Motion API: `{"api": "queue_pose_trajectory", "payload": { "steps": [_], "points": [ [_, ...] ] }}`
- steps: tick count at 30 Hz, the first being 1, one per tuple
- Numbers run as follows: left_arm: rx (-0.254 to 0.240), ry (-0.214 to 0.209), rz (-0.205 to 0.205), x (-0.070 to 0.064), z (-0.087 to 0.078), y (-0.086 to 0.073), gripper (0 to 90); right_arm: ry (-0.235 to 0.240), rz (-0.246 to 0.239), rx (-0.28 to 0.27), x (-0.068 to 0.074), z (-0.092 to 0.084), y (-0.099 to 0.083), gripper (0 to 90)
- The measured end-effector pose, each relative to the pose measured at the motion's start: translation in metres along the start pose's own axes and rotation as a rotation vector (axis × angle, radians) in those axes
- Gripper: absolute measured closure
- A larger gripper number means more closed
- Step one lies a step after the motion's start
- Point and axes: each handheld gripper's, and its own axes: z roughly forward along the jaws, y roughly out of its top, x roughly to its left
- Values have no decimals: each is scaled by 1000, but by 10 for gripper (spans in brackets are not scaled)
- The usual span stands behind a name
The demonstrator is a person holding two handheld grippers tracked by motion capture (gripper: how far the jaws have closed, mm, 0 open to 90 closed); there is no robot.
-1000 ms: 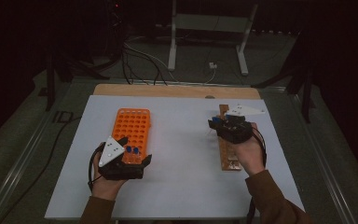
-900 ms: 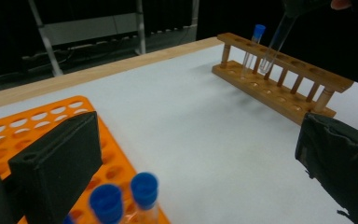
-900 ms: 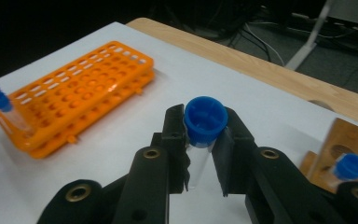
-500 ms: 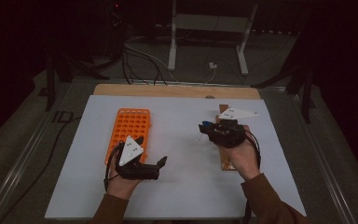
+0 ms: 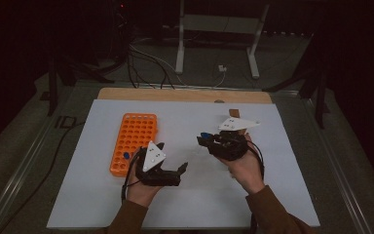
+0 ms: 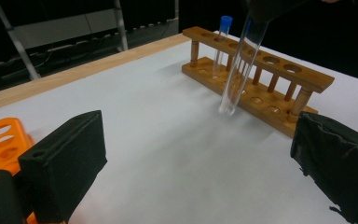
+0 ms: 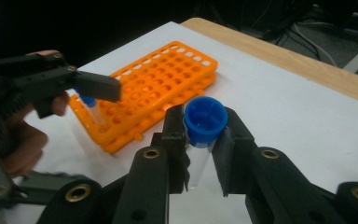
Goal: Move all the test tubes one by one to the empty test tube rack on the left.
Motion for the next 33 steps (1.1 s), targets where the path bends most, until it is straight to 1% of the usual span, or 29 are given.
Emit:
{"api": "queue_pose_trajectory", "payload": {
  "steps": [2,4,10,13,15,17,21,22,25,28,30,33],
  "points": [
    [6,-6,6,-4,4,0,47,12,2,6,2,2,0,760],
    [15,-6,21,-8,8,-1,51,22,4,14,5,4,0,760],
    [15,-18,24,-17,18,1,83,51,0,31,12,9,-2,759],
    [6,-12,39,-22,21,4,150,59,-3,36,14,11,-2,759],
    [2,-1,43,-25,22,5,168,66,-4,40,16,12,-2,759],
    [-7,11,41,-26,22,7,242,72,-8,45,17,13,-2,759],
    [-25,-4,42,-28,22,9,424,82,-11,47,20,14,-3,759],
    [-23,-12,46,-28,21,9,464,83,-10,48,20,14,-3,759],
    [-27,-26,38,-27,21,10,572,88,-9,51,21,15,-3,759],
    [-24,-37,29,-26,20,10,640,90,-17,54,21,15,-3,759],
    [-19,-33,25,-25,21,10,676,91,-16,55,22,15,-3,759],
    [-30,-32,16,-24,19,10,716,94,-18,58,22,16,-3,759]
  ]
}}
